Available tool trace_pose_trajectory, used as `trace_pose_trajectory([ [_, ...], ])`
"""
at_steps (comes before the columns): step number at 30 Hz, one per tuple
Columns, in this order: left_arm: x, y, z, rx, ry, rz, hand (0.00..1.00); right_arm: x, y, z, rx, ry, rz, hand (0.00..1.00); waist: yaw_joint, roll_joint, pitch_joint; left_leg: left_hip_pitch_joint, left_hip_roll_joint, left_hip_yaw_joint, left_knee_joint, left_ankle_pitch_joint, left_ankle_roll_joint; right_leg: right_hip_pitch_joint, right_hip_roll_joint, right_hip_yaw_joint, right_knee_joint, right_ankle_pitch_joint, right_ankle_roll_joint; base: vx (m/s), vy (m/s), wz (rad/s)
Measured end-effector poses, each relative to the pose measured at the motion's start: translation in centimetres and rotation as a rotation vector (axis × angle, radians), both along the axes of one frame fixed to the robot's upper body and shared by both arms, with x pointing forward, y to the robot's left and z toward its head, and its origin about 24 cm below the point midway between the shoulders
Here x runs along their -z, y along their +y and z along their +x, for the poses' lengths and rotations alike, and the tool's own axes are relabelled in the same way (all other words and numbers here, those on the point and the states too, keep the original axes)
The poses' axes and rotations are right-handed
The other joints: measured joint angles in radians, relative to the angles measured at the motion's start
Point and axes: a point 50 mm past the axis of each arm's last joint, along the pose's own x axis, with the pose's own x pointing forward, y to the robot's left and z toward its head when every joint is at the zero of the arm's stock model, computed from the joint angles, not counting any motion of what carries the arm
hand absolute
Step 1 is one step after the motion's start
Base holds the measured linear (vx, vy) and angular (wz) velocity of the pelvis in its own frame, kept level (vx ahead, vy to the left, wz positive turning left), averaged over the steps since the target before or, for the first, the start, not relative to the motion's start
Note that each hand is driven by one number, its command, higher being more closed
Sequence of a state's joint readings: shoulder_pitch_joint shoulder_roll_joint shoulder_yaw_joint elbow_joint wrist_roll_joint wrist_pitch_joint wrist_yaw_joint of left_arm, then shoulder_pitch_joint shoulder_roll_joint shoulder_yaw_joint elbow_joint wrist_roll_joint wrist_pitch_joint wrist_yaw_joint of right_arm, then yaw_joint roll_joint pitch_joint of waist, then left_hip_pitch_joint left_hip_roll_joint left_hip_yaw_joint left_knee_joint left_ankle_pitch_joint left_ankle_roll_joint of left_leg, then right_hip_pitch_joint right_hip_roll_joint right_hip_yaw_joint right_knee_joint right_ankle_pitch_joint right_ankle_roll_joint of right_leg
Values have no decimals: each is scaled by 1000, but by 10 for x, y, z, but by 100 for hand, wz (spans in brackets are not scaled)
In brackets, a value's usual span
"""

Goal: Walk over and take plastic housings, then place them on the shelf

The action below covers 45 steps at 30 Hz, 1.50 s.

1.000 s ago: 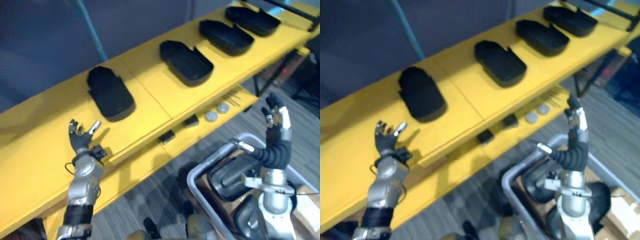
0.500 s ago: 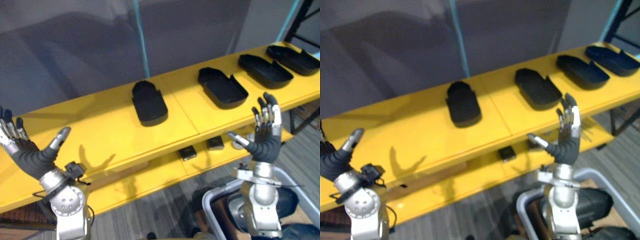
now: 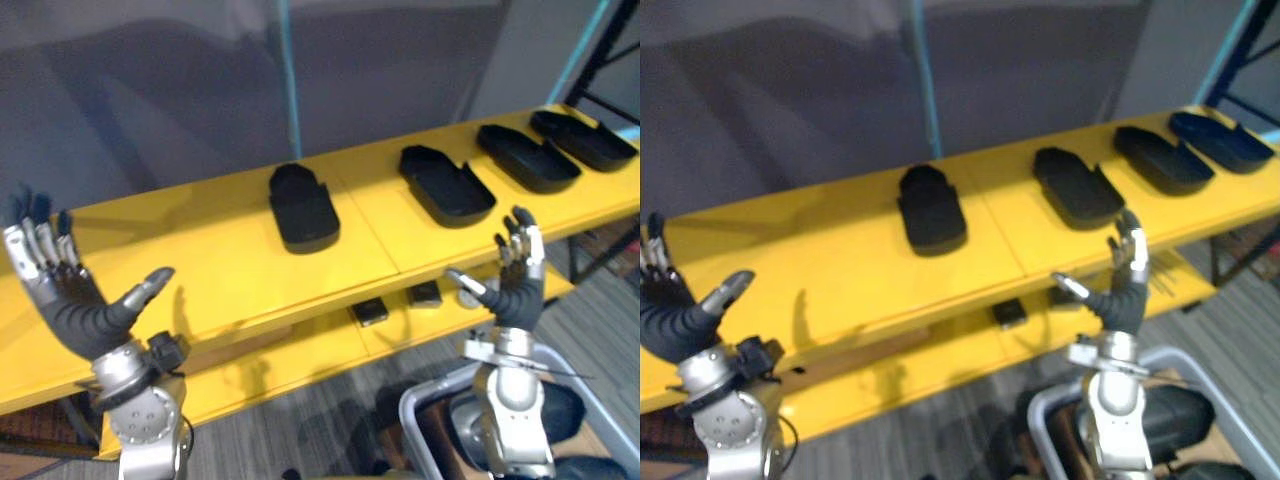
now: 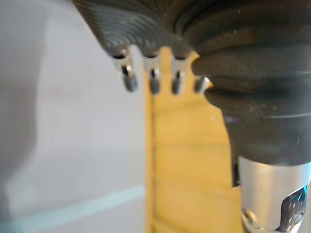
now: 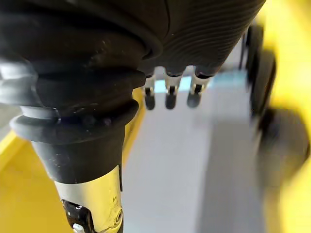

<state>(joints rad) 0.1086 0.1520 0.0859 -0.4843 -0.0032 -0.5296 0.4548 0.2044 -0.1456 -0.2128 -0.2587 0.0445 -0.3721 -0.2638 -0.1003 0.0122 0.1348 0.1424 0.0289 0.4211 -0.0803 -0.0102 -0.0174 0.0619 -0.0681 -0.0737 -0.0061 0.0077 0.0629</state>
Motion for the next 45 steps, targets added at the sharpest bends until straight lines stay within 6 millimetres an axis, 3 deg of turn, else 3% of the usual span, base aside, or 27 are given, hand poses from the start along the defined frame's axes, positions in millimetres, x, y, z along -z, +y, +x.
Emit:
trace_pose_trajectory([
  [2,-5,-9,8,54,-30,-30,0,0,-26,-26,125,18,-14,0,-54,-3,2,15,5,62,0,-16,-4,-19,7,67,-1,10,0,23,28,-85],
  [4,-7,-14,16,78,-32,-58,0,2,-37,-47,189,28,-2,0,-89,-5,3,32,12,110,1,-29,-13,-22,19,114,-1,13,-1,19,11,-75],
  [7,-7,-24,29,104,6,-76,0,0,-42,-69,206,-4,22,0,-139,-7,3,32,30,160,54,-68,-23,-31,35,172,5,13,-2,8,-25,-68],
  [8,-5,-26,32,106,31,-86,0,-3,-40,-69,174,-36,35,0,-137,-9,4,25,47,163,124,-104,-24,-42,45,214,19,13,-2,34,-58,-88],
  [9,-4,-26,32,98,43,-92,0,-4,-36,-65,139,-48,38,0,-129,-12,7,12,55,132,179,-126,-14,-48,55,241,27,13,-3,20,-85,-124],
  [11,4,-22,30,52,92,-131,0,-12,-13,-40,-44,-115,42,0,-78,-20,27,-102,82,-144,468,-215,70,-75,77,369,63,-3,-18,-20,-43,-171],
  [13,10,-19,20,27,117,-139,0,-25,4,-20,-186,-173,12,0,-25,23,35,-167,82,-341,622,-259,40,-114,128,446,93,-4,-13,-89,114,-163],
  [15,12,-17,10,-8,119,-130,0,-33,21,-8,-280,-215,13,0,-5,41,33,-187,71,-409,638,-283,0,-160,139,464,124,6,-5,-116,162,-75],
  [18,1,-11,1,-44,32,-157,0,-43,37,4,-337,-276,37,0,15,22,47,-219,56,-376,549,-306,-18,-267,120,448,173,23,26,-146,117,16],
  [22,-3,-7,0,-99,-12,-179,0,-65,50,18,-364,-377,15,0,60,-20,130,-263,27,-367,496,-318,-22,-326,80,415,181,42,53,-168,59,32],
  [24,-6,-7,-1,-111,-47,-180,0,-75,51,24,-367,-423,11,0,66,-17,133,-330,16,-385,535,-326,-17,-367,65,401,188,39,50,-188,52,25],
  [27,-19,-9,3,-101,-150,-208,0,-100,55,35,-366,-526,-26,0,88,-2,190,-425,11,-397,626,-347,-16,-446,59,378,252,33,54,-165,38,16],
  [30,-38,-15,6,-87,-281,-209,0,-115,56,40,-321,-593,-26,0,97,0,247,-519,11,-420,760,-383,-26,-554,69,339,448,-45,65,-138,-12,37],
  [32,-43,-18,5,-66,-321,-211,0,-108,51,37,-269,-561,-10,0,100,-3,262,-531,14,-425,852,-424,-31,-581,78,319,572,-107,72,-27,-30,22],
  [33,-46,-20,3,-54,-335,-201,0,-100,46,33,-233,-524,10,0,107,-2,262,-529,22,-418,894,-443,-31,-582,88,317,613,-124,72,0,29,-12],
  [36,-50,-31,1,42,-347,-143,0,-74,25,11,-82,-442,111,0,106,-2,262,-489,48,-381,919,-477,-14,-549,114,323,595,-94,89,-24,79,-54],
  [37,-46,-32,1,52,-319,-129,0,-58,21,4,-57,-381,161,0,106,-3,262,-445,75,-323,908,-493,-2,-532,129,300,560,-26,93,-103,158,-181],
  [38,-41,-31,0,45,-289,-127,0,-48,20,-2,-59,-335,160,0,105,-2,263,-379,114,-239,870,-495,11,-499,119,214,469,70,73,-122,125,-200],
  [39,-40,-31,0,37,-282,-122,0,-44,20,-5,-65,-311,147,0,101,1,264,-343,130,-189,844,-487,25,-469,110,169,424,98,74,-152,102,-207],
  [41,-41,-26,0,-26,-275,-84,0,-42,19,-11,-134,-296,79,0,62,-5,260,-243,136,-43,750,-451,55,-462,30,-23,639,-8,-39,-166,104,-173],
  [44,-39,-15,0,-119,-243,-62,0,-46,23,-8,-202,-308,24,0,55,-2,255,-180,156,90,666,-398,62,-431,-57,-103,852,-120,-78,-107,42,-140],
  [45,-35,-5,-1,-175,-208,-62,0,-45,28,-3,-234,-302,23,0,59,-7,242,-169,165,150,627,-372,60,-383,-111,-145,862,-171,-94,-115,-36,-147],
])
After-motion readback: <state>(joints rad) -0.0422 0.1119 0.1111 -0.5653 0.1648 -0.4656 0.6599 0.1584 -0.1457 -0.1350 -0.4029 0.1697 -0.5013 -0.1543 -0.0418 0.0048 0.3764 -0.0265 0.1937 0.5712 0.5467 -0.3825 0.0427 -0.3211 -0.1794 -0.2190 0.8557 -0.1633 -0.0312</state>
